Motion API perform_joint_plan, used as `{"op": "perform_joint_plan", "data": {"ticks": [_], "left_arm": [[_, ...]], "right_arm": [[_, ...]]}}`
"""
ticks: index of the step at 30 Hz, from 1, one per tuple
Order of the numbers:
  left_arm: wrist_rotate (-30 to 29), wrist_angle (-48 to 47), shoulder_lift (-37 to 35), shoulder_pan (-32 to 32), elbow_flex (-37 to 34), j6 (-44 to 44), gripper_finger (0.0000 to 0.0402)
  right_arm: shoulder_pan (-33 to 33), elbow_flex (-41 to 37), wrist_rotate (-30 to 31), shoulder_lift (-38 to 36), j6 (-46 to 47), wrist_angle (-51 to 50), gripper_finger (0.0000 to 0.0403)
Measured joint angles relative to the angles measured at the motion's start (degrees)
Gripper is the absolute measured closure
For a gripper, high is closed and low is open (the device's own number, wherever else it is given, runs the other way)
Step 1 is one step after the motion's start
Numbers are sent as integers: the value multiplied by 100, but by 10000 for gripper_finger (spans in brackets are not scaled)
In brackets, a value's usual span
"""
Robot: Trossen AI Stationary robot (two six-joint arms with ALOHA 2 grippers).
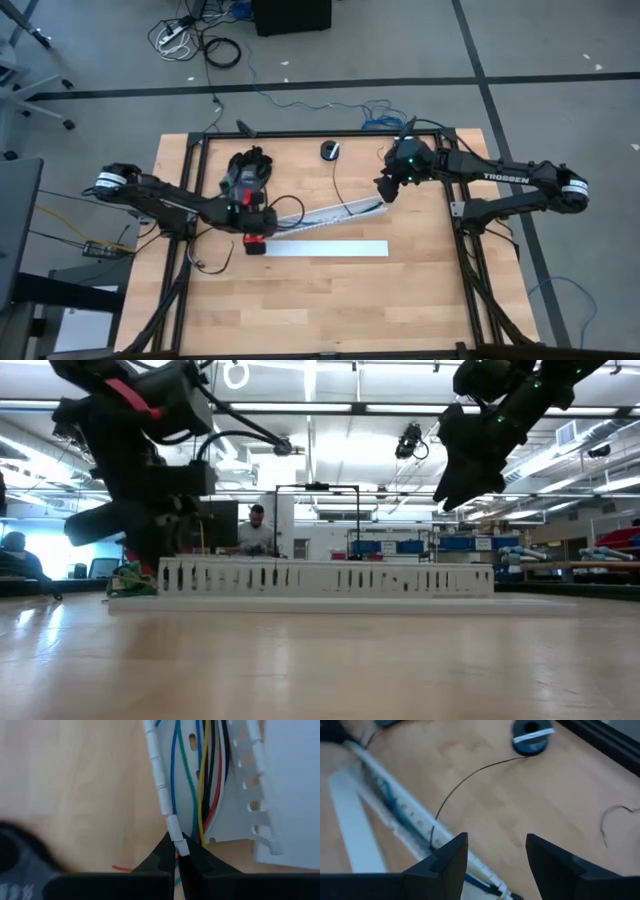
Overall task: Ziptie cables
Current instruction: Put the ziptied cables into the white cable duct
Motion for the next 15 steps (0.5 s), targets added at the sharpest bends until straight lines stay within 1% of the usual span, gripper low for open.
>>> {"op": "perform_joint_plan", "data": {"ticks": [5,8,10,12,15], "left_arm": [[-114,-440,-101,0,4,-38,401],[84,-537,-88,0,9,-12,401],[55,-499,-83,0,9,-39,399],[-103,-328,-85,2,17,-123,392],[-209,-241,-85,4,39,-677,377]], "right_arm": [[242,0,-394,2,-120,58,210],[440,0,-686,2,-122,64,210],[582,0,-720,2,-124,98,207],[690,0,-713,2,-220,169,204],[793,0,-684,2,-267,262,202]]}}
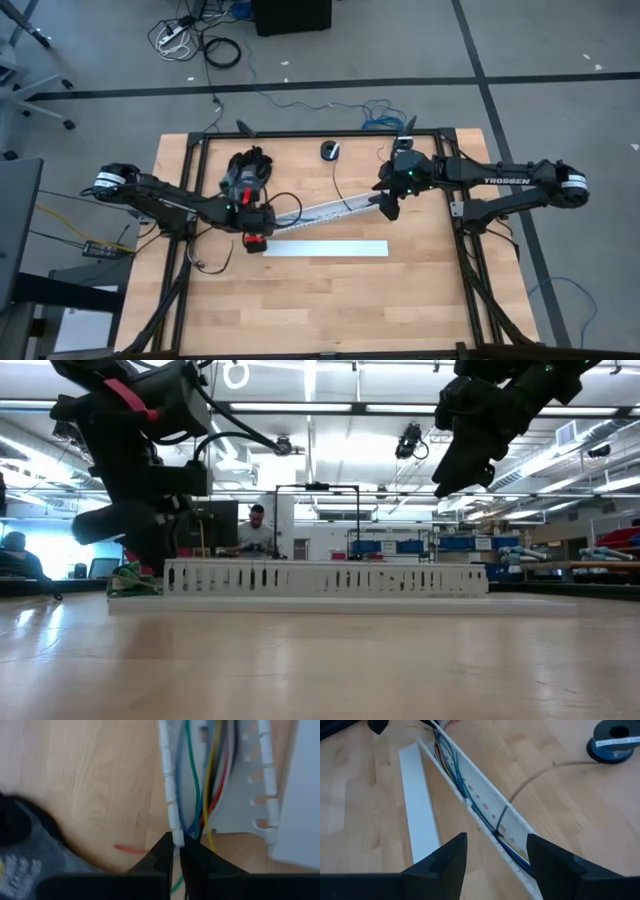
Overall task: Ziptie cables
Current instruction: Put the ziptied cables into the white cable duct, then close the white cable duct
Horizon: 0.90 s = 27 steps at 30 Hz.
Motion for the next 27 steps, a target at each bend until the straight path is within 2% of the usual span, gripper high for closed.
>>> {"op": "perform_joint_plan", "data": {"ticks": [2,13,23,27], "left_arm": [[21,-30,0,11,35,-229,366],[69,-215,-22,12,94,-203,331],[-343,-1497,-33,-109,1071,-110,329],[-446,-1456,-90,-162,1122,-111,329]], "right_arm": [[24,1,11,0,0,14,202],[26,1,167,0,-4,41,192],[19,1,181,0,-52,41,174],[23,0,181,0,3,33,168]]}}
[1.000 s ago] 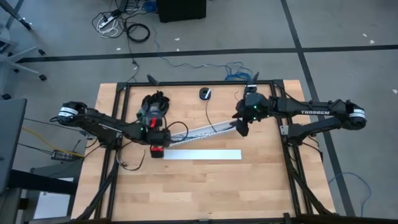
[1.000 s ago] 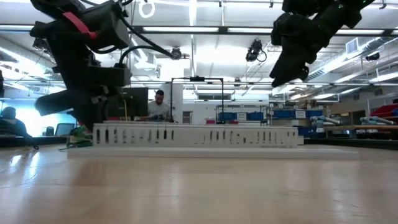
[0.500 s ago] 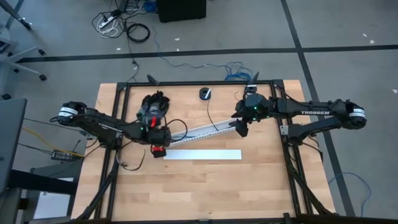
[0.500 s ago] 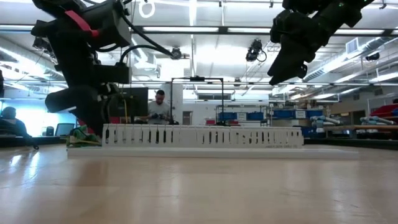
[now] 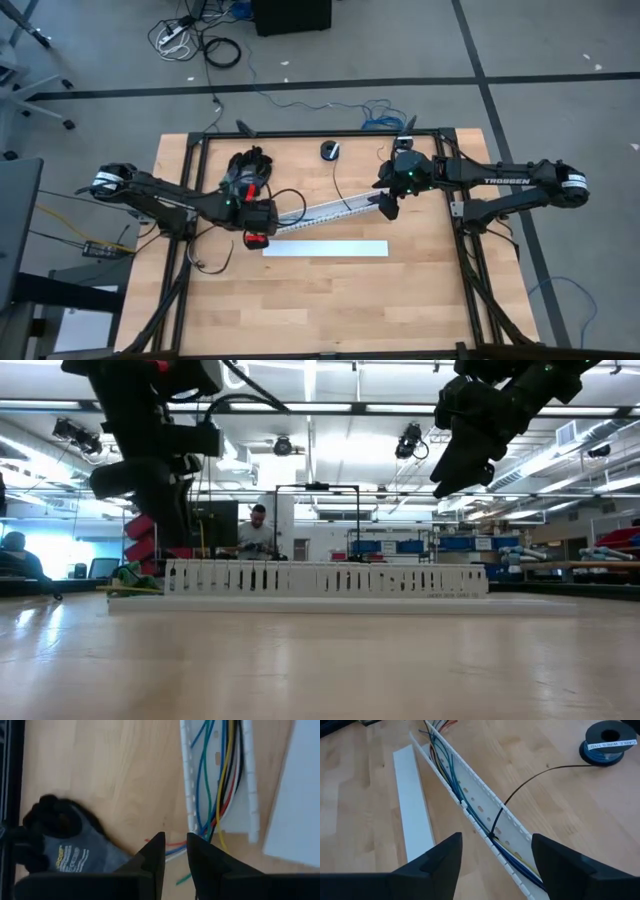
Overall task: Ziptie cables
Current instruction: Close the white cable duct
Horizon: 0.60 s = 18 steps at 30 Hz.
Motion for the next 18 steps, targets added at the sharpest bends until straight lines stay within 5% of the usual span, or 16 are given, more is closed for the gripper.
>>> {"op": "perform_joint_plan", "data": {"ticks": [6,11,18], "left_arm": [[306,1712,-284,0,-9,373,329],[1672,3171,-216,517,31,601,330],[2185,3469,609,1214,686,747,322]], "right_arm": [[140,1,261,-212,-51,-293,156],[200,1,520,-638,-65,-848,146],[202,1,839,-1087,-45,-1481,134]]}}
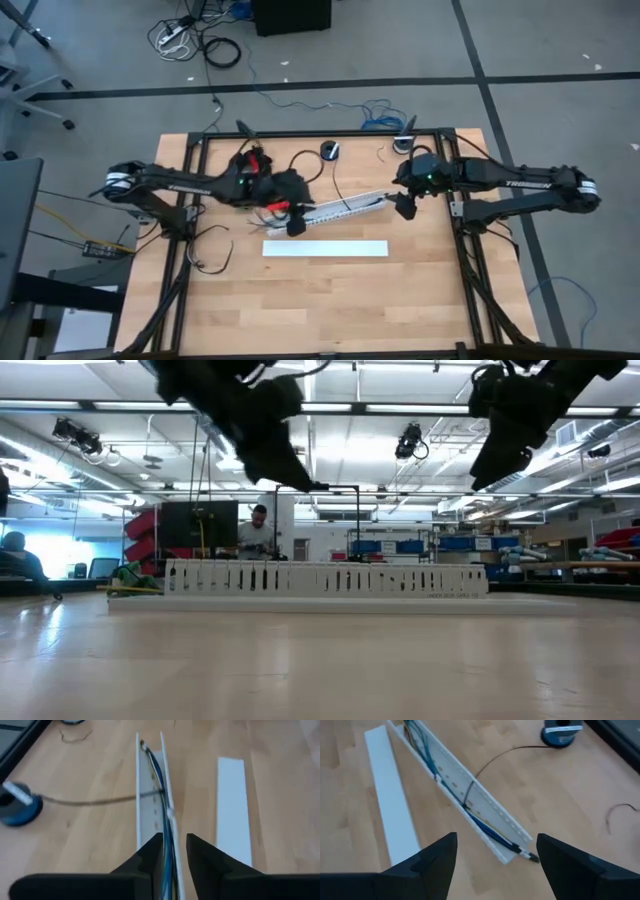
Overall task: Ziptie cables
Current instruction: Close the white cable duct
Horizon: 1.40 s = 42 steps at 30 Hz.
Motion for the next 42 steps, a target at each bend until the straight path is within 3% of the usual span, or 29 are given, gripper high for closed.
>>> {"op": "perform_joint_plan", "data": {"ticks": [3,8,15,21,25,30,35,40,42], "left_arm": [[341,-172,320,144,453,317,306],[372,-9,854,287,821,741,256],[-123,1099,1721,302,1120,721,196],[139,1014,2584,378,1841,999,190],[211,457,3144,413,2428,974,190],[35,347,3320,411,2827,1140,190],[428,329,3344,449,2876,839,190],[-715,742,3346,453,2878,816,190],[-834,1005,3344,455,2880,481,190]], "right_arm": [[0,0,226,-62,-4,-158,133],[0,0,534,-49,-13,-225,133],[0,0,667,-20,-43,-263,133],[0,0,666,-25,-48,-328,133],[0,0,665,-25,-15,-358,133],[0,0,665,-25,44,-474,133],[0,0,665,-25,48,-527,133],[0,0,669,-26,46,-561,133],[0,0,669,-25,23,-555,133]]}}
